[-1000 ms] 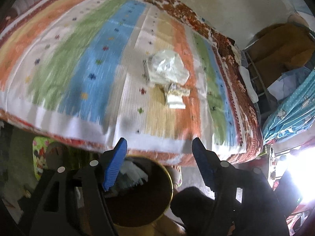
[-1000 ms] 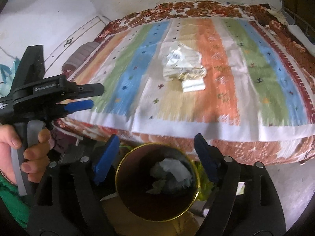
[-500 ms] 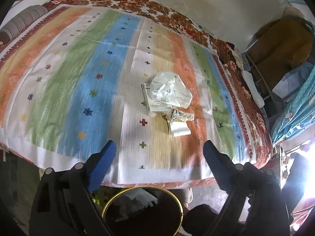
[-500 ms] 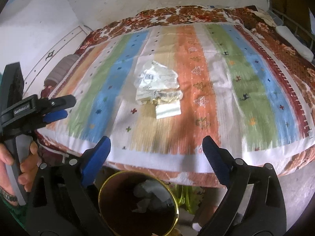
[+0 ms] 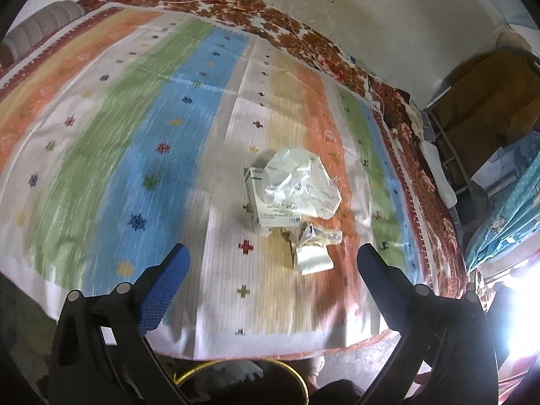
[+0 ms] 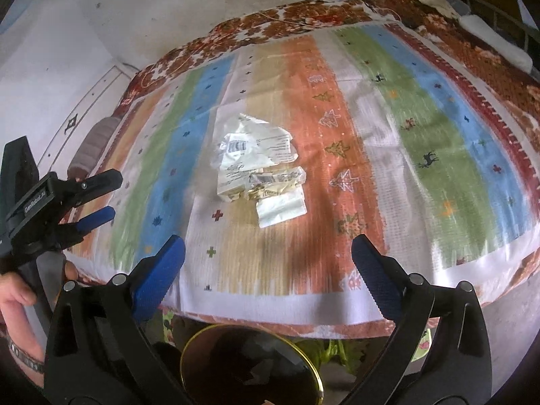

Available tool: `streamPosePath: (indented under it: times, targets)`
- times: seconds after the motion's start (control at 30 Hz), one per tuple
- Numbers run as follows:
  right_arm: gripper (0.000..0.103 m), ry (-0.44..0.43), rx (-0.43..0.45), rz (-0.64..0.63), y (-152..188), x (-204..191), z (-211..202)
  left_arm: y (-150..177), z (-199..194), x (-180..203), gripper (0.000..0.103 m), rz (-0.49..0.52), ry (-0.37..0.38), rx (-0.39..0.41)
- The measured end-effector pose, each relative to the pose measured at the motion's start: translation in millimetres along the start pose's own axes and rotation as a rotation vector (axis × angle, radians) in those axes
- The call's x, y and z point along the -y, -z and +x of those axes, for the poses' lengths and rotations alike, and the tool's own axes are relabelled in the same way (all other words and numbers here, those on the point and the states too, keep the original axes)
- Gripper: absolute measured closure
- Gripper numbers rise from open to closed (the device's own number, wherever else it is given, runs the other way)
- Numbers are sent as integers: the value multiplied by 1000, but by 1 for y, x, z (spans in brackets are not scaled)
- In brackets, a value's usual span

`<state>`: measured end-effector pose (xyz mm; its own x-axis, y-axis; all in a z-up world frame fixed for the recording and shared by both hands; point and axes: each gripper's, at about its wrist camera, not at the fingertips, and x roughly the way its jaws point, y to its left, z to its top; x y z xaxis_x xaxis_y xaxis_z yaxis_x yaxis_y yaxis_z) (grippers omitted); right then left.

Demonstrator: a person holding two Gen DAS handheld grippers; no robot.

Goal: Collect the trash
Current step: 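Move both open tools back to the remaining trash on the blanket, then close left tool on white plastic bag while right tool grasps paper packet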

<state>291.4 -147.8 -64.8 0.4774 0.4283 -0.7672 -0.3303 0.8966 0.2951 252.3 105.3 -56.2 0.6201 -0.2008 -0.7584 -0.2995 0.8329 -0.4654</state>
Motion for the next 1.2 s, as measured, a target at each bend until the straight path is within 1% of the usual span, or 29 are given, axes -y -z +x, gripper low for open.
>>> streamPosePath:
  times: [0.07,0.17,0.27,0.33,0.4,0.43,0.57,0.73,0.93,0.97,1.0,1.13,1.2]
  targets:
    - [9,-2,9,2,-4,2,7,-4,7,3,6,15,0,2]
    - [9,11,18,-15,-10,2,18,-11,21,7,6,48,1,-18]
    - [9,35,28,-43,-14,2,33,-16,34,8,6,65,2,-17]
    - [12,43,32,-61,-16,2,41,-19,41,7,7,74,-5,-12]
    - [17,43,33,-81,-18,1,48,-23,51,7,7,88,-14,-9]
    - [18,46,34,-94,-20,0,52,-24,53,7,7,93,-16,-8]
    - [22,51,22,-111,-24,0,66,-33,69,6,11,114,-22,-37]
    - [28,42,-5,-59,-30,10,84,-44,83,0,14,93,-28,-41]
    - [34,24,-42,19,-34,19,104,-50,98,1,17,77,-28,-43]
    - [35,22,-45,32,-35,21,107,-51,101,2,17,76,-30,-43]
    - [40,23,-45,40,-35,22,108,-51,103,3,17,76,-29,-44]
    - [43,-1,-54,125,-39,35,116,-55,110,5,18,74,-28,-46]
    - [47,-7,-60,134,-41,37,120,-56,114,6,19,71,-21,-49]
